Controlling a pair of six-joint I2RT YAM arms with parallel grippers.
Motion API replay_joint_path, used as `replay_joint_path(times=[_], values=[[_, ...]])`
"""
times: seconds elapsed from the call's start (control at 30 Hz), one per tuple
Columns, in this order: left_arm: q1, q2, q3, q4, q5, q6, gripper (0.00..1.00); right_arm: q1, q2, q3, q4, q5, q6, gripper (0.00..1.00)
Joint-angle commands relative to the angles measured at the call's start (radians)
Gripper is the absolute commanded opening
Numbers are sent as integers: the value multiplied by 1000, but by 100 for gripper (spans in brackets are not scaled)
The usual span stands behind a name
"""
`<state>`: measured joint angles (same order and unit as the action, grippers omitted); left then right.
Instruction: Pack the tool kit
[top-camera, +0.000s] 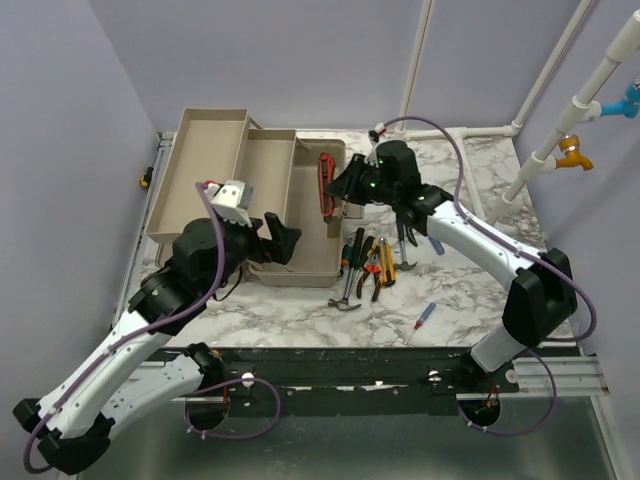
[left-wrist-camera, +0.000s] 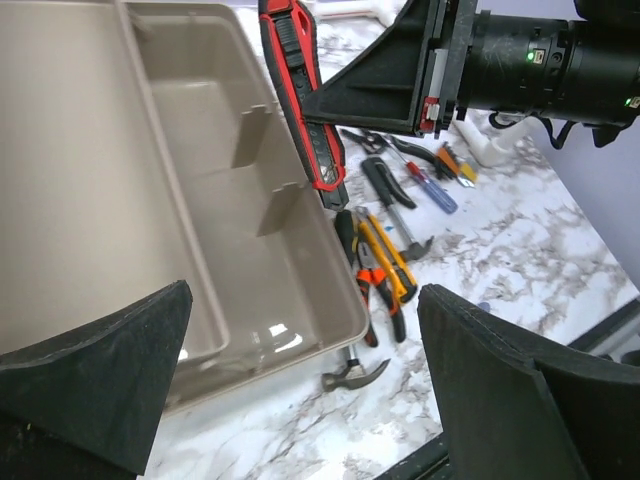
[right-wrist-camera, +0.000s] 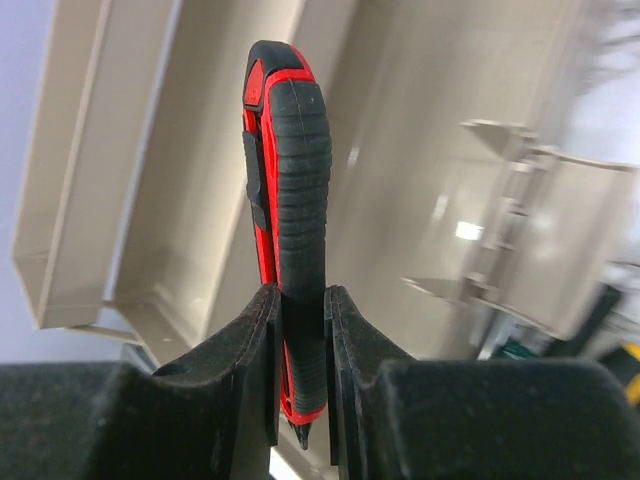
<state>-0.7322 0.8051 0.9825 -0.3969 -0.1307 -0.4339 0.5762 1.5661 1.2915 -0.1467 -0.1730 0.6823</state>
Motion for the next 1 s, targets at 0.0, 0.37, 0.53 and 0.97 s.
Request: replay_joint_path(times=[0.0, 0.37, 0.53, 0.97], values=[[9, -167, -62, -140, -166, 11, 98, 94, 96, 97, 176, 42, 111, 7], [12, -354, -57, -306, -298, 112, 98, 246, 415, 421, 178, 134, 192, 17], [12, -369, -70, -318, -295, 133, 98, 248, 468, 491, 104, 132, 178, 58], [14, -332, -105, -258, -23, 219, 98, 247, -26, 20, 15, 489, -36, 57]])
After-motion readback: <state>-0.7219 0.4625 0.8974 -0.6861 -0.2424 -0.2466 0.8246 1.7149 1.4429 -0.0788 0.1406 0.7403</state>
